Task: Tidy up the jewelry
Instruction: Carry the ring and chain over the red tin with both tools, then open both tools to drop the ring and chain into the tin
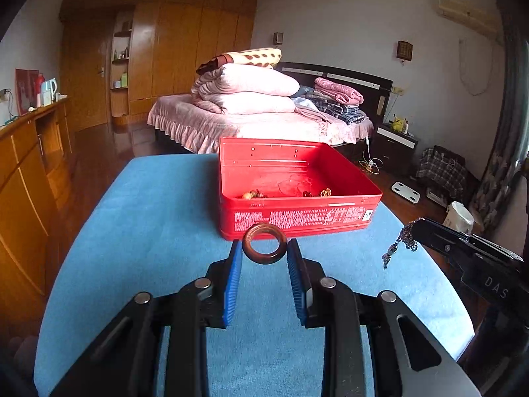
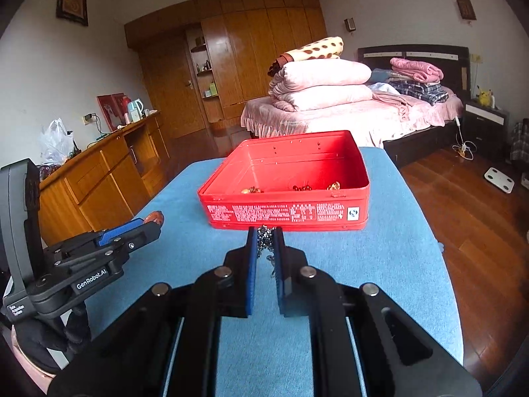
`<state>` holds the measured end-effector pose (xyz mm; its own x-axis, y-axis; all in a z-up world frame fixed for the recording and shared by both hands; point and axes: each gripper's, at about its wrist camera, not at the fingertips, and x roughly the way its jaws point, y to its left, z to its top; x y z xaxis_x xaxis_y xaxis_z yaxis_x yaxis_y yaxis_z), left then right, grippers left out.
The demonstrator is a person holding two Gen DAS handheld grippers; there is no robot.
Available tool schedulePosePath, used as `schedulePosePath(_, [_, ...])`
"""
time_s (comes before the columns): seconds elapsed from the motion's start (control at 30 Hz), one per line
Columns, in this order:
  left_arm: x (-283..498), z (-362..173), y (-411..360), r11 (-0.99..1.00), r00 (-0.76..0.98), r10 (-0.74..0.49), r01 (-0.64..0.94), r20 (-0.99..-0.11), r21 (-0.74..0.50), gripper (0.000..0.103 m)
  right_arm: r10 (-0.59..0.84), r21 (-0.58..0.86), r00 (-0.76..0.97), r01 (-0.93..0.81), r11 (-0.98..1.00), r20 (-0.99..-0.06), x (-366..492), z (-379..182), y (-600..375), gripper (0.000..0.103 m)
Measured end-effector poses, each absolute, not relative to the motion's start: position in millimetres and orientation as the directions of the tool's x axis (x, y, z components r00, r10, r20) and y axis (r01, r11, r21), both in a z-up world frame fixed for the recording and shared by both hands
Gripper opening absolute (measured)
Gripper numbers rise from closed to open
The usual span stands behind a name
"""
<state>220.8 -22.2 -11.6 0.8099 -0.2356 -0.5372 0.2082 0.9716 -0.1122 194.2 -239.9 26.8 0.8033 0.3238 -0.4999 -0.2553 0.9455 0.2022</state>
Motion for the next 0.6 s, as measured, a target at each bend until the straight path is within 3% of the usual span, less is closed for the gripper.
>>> schedulePosePath(0.2, [264.4,17.0,-31.0,0.971,0.832,-0.237,0.209,-0.501,-0.112,0.028,0.315,0.197,0.821,-0.249,0.948,-0.477,233.2,52.4,-244.7,0.009])
schedulePosePath(0.6, [359.2,-1.8,-31.0,0.971,0.781,-0.234,0.158,-0.579,-0.179,0.028,0.26,0.201,0.78,-0.174,0.964,-0.569,348.5,33.7,-239.3,0.009])
